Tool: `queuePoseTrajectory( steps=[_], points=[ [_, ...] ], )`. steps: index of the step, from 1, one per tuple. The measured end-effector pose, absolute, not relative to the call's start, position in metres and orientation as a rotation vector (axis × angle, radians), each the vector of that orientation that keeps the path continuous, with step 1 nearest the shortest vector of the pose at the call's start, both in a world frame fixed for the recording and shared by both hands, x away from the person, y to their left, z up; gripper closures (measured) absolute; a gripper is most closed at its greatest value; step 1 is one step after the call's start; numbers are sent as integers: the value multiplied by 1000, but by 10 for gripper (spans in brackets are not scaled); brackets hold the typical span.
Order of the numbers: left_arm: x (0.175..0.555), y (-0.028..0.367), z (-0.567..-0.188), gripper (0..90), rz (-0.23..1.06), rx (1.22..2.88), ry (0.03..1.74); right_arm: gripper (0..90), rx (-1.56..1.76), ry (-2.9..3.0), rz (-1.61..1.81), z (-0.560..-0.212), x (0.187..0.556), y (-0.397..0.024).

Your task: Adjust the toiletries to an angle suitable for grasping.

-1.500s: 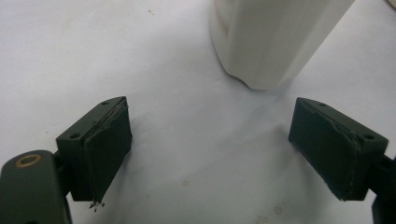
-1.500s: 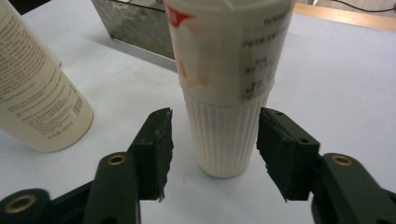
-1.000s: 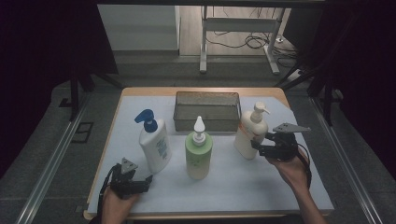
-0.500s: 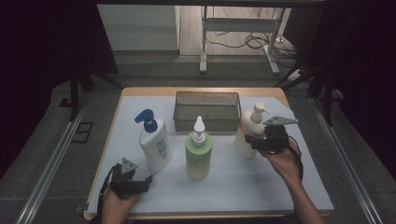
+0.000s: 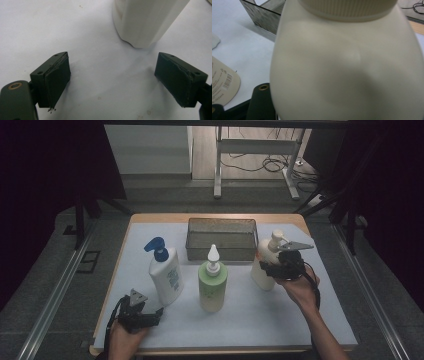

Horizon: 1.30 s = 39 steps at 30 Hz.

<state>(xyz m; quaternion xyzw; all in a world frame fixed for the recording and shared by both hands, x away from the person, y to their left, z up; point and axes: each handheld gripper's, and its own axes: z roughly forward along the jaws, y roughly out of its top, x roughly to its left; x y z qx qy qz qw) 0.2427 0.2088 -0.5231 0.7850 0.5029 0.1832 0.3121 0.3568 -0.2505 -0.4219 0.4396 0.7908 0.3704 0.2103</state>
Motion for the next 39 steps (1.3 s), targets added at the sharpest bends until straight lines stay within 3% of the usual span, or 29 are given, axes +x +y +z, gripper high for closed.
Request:
queuePoseTrajectory(
  steps=[13, 39],
  points=[
    [243, 209, -523, 129, 484, 2072, 1326, 366, 1245, 2224, 1051, -414, 349, -251],
    [243, 209, -523, 129, 484, 2068, 1328, 368, 1130, 2258, 1113, -357, 336, -234]
  ],
)
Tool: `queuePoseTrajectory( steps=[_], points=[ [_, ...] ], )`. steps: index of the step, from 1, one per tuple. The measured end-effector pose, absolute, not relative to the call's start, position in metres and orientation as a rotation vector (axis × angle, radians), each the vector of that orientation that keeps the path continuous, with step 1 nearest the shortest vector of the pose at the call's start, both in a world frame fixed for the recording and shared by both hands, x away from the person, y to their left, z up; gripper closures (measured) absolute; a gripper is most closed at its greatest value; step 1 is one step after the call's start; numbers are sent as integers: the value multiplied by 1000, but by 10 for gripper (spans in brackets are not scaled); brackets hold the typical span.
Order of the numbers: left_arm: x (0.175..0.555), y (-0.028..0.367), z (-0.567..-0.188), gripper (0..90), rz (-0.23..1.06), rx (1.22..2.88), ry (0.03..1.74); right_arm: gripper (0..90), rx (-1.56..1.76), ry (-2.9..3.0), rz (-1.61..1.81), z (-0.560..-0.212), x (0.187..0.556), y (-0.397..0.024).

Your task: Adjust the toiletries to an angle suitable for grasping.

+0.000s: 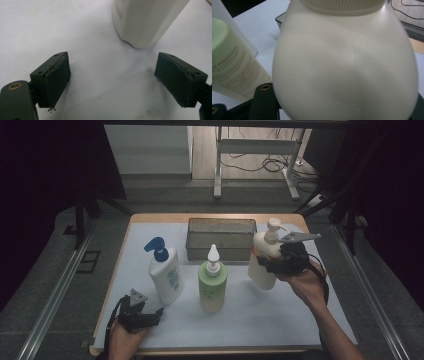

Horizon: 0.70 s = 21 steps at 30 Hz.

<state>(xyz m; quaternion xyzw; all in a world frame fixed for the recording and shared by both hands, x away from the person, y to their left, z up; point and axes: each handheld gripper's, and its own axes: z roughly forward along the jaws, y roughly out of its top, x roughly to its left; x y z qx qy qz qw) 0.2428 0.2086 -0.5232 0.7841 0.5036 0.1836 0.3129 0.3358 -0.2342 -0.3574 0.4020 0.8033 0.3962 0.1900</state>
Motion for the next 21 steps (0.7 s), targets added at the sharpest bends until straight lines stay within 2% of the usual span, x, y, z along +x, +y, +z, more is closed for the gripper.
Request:
queuePoseTrajectory(
  steps=[21],
  points=[
    [243, 209, -523, 129, 484, 2068, 1329, 370, 1119, 2216, 1151, -330, 360, -210]
  ],
)
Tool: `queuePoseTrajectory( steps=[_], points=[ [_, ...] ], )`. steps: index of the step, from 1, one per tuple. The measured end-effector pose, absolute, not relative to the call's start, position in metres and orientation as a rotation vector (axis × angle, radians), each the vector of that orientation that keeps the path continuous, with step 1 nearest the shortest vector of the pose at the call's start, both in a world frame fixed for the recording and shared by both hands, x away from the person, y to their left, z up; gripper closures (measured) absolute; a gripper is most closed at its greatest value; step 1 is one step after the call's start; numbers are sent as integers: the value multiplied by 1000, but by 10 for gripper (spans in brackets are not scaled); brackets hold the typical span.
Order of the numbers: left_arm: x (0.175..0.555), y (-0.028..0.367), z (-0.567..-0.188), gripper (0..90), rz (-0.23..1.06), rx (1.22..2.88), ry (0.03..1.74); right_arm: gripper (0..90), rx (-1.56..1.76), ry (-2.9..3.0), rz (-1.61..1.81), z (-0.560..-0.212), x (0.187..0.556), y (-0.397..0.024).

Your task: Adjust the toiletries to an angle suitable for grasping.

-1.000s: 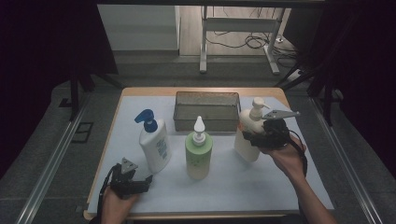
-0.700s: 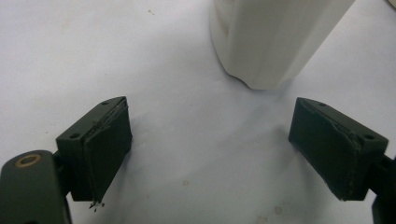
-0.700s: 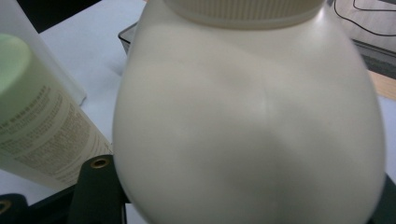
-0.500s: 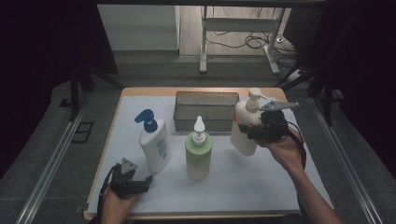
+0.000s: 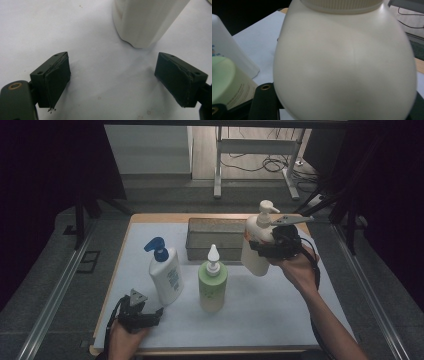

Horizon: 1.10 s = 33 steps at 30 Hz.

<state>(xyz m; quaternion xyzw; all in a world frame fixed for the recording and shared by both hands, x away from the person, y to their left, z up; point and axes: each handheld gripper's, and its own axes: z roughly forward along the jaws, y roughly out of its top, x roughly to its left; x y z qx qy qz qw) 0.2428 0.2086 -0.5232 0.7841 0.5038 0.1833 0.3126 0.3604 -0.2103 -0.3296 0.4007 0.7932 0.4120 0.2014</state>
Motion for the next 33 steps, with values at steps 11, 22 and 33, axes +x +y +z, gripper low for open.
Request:
queuePoseTrajectory(
  steps=[11, 22, 33],
  points=[
    [243, 209, -523, 129, 483, 2067, 1329, 371, 1123, 2200, 1152, -326, 379, -197],
    [243, 209, -523, 129, 483, 2067, 1329, 371, 1132, 2188, 1162, -328, 396, -182],
    [243, 208, -523, 129, 484, 2065, 1330, 372, 1144, 2176, 1157, -330, 415, -165]
  ],
)
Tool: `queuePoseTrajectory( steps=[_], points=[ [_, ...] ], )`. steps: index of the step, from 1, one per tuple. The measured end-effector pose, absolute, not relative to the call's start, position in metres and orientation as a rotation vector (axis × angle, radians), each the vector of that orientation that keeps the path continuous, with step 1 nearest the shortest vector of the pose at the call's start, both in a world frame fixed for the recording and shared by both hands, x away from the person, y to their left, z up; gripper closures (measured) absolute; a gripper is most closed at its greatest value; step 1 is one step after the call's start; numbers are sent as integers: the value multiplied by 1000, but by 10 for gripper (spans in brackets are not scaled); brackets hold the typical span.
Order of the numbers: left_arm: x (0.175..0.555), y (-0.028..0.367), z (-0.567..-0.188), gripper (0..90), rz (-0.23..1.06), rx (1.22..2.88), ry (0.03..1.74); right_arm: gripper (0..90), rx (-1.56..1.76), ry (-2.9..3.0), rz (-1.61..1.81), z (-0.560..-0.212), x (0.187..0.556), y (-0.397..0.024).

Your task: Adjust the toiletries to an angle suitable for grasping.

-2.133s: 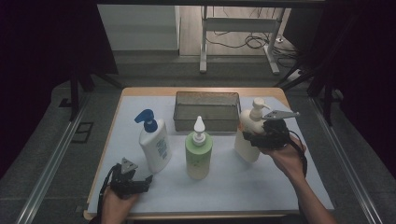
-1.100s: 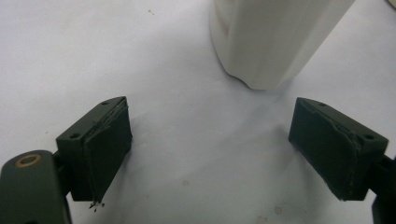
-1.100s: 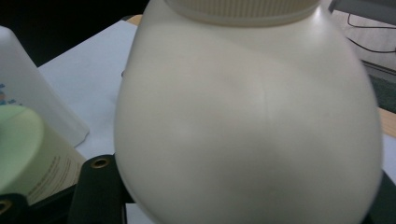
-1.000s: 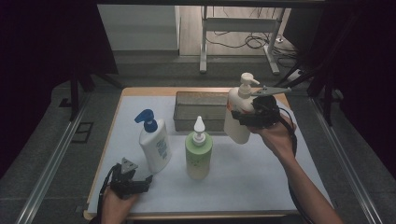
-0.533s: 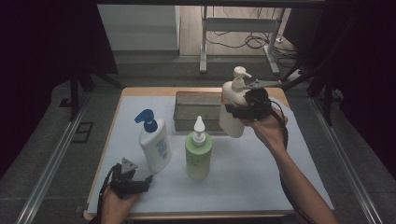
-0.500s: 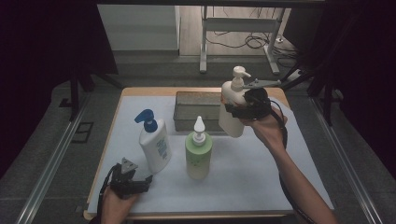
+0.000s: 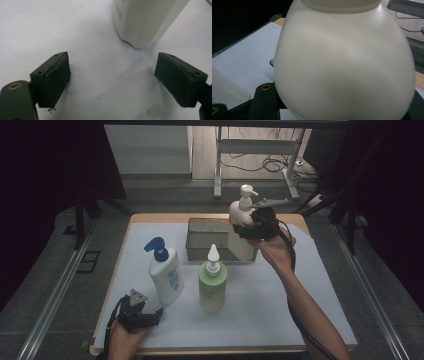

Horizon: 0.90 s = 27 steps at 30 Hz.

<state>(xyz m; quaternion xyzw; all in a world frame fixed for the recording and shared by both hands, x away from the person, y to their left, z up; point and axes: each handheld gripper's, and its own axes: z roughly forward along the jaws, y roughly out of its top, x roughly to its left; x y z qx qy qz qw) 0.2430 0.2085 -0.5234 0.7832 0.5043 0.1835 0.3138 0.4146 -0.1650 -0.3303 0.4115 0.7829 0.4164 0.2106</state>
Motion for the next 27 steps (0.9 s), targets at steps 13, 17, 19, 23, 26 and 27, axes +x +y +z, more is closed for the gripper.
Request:
queuePoseTrajectory(
  steps=[13, 17, 19, 23, 26, 27],
  points=[
    [243, 209, -523, 129, 484, 2066, 1329, 372, 1151, 2164, 1176, -336, 433, -151],
    [243, 209, -523, 129, 483, 2068, 1329, 373, 1152, 2163, 1172, -338, 439, -145],
    [243, 209, -523, 129, 483, 2068, 1329, 373, 1154, 2159, 1172, -338, 442, -142],
    [243, 209, -523, 129, 482, 2067, 1329, 373, 1162, 2152, 1176, -340, 450, -137],
    [243, 209, -523, 129, 481, 2069, 1329, 373, 1159, 2145, 1168, -343, 458, -131],
    [243, 209, -523, 129, 482, 2070, 1327, 373, 1162, 2142, 1166, -344, 459, -130]
  ],
)
